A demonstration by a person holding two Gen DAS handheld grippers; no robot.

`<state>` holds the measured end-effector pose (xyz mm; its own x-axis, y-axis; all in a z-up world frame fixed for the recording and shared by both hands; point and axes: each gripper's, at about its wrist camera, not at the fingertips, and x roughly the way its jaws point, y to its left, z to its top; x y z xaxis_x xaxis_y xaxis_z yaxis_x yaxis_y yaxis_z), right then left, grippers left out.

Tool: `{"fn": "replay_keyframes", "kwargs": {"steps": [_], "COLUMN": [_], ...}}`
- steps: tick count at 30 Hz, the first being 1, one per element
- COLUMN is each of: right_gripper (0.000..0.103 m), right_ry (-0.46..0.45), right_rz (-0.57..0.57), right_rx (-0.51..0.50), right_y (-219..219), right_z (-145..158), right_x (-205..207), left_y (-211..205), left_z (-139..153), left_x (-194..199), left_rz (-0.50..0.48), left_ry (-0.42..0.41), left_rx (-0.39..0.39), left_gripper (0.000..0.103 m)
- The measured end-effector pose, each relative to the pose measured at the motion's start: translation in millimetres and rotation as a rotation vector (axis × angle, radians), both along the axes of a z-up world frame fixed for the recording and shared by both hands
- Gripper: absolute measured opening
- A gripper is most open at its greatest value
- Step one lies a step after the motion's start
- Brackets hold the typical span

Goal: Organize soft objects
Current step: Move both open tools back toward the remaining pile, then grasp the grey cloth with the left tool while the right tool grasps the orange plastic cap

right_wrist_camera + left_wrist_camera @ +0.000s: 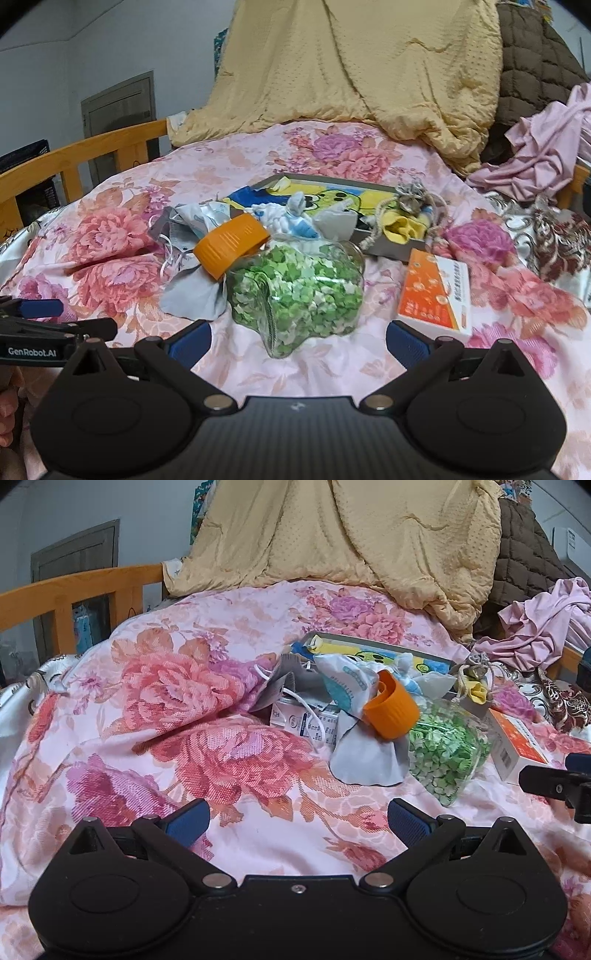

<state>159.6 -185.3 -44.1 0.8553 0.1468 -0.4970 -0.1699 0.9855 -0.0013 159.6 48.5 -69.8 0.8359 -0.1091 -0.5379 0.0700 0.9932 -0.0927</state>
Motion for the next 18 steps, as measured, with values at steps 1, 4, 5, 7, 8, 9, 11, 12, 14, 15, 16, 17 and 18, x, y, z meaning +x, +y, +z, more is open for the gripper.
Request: {"fn": "replay_keyframes", "kwargs": {"steps": [1,4,5,7,8,9,11,12,14,15,16,17,18], "right_gripper": [0.103,0.103,0.103,0.103,0.103,0.103,0.103,0.103,0.103,0.103,0.103,0.103,0.103], "right_ry": [-0.006,-0.033,-0.039,-0.059,-0.071,-0.079,-0.09,-0.093,-0.092,-0.092,-0.093,-0.091,-0.086], "right_rz": [0.006,0.014,0.014,0.016,0.017,0.018,0.03,0.037,0.052,0.057,0.064,0.071,0.078], "right_rx": [-0.006,-0.024,-0.027,-0.033,-0.036,-0.038,-0.033,-0.027,-0.01,-0.006,-0.003,-0.001,0.004], "right_y": [1.3,4.5,5.1,5.7,6.0,6.1,6.5,6.1,6.3,6.9,6.9,7.1,7.5], "right_z": [0.2,1.5,1.5,1.9,2.1,2.3,2.3,2.3,1.3,0.4,-0.9,-2.2,-2.9], "right_x": [2.9,13.8,17.5,26.3,31.8,36.8,48.8,53.7,63.4,66.3,68.4,70.6,72.2], "left_y": [0.2,0.4,0.5,0.8,1.0,1.3,0.3,-0.4,-3.8,-6.0,-8.3,-11.6,-14.4], "left_z": [-1.5,-4.8,-5.2,-6.4,-6.9,-7.3,-8.0,-8.2,-8.5,-8.6,-8.7,-8.5,-8.7], "left_x": [3.3,12.8,15.6,21.7,24.8,27.9,34.8,36.8,42.5,44.6,47.8,50.8,52.5], "left_rz": [-0.003,-0.018,-0.024,-0.035,-0.044,-0.053,-0.08,-0.093,-0.131,-0.149,-0.175,-0.207,-0.227], "left_ry": [-0.001,-0.005,-0.01,-0.017,-0.019,-0.02,-0.022,-0.024,-0.033,-0.034,-0.034,-0.039,-0.046], "left_rx": [0.003,0.013,0.016,0.018,0.015,0.01,-0.006,-0.011,-0.011,-0.006,-0.003,0.003,0.013], "left_gripper": [0.102,0.102,0.102,0.102,0.102,0.102,0.102,0.102,0.102,0.102,0.102,0.102,0.102]}}
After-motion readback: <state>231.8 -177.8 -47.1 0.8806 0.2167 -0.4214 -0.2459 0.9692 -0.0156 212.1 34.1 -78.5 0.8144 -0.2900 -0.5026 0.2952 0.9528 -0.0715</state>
